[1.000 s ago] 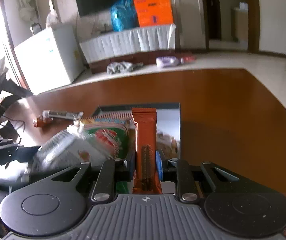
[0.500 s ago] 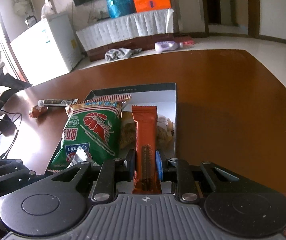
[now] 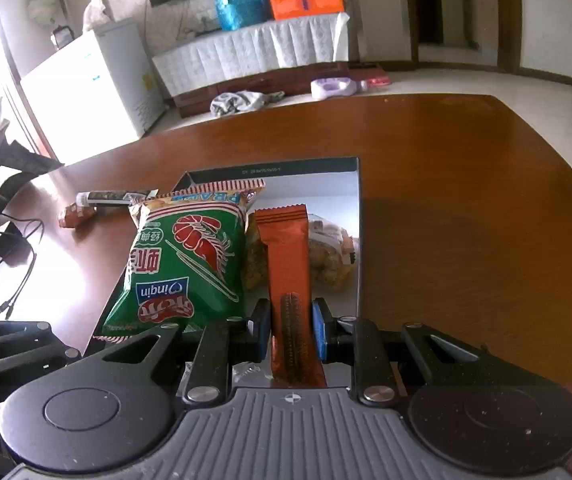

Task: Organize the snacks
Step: 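Open the left tool to drop the clear packet while the right lowers the orange bar into the box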

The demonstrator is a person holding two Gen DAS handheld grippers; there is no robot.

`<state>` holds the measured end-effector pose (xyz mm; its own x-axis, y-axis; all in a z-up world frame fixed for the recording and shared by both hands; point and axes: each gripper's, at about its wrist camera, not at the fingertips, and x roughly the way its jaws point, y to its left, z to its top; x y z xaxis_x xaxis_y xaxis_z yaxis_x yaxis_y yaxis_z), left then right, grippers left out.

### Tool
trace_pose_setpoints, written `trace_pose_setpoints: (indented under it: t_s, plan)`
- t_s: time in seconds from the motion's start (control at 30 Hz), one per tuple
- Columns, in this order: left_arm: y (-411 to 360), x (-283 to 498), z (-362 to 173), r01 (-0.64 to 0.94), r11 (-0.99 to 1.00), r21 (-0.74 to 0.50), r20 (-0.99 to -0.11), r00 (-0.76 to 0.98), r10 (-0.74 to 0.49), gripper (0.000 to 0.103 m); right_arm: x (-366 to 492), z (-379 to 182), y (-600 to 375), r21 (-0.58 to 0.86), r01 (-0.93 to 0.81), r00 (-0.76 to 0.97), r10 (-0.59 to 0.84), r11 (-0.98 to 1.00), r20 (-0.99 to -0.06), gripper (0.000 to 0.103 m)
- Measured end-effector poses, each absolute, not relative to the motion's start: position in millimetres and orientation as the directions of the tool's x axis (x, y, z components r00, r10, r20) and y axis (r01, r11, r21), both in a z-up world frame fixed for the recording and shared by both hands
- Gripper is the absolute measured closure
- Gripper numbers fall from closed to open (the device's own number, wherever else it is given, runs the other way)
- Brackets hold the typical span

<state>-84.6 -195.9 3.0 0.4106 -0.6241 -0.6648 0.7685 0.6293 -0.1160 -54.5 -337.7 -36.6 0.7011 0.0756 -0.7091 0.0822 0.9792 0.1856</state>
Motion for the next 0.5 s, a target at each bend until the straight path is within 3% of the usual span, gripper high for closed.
trace_pose_setpoints:
  t_s: [0.5]
  plan:
    - [-194.6, -85.8, 1.5, 0.784, 0.61, -0.116, -0.666, 0.395, -0.633, 0.059, -55.7, -37.1, -334.9, 0.171, 0.089, 0.715, 0.057, 0.981, -0.697, 0.077]
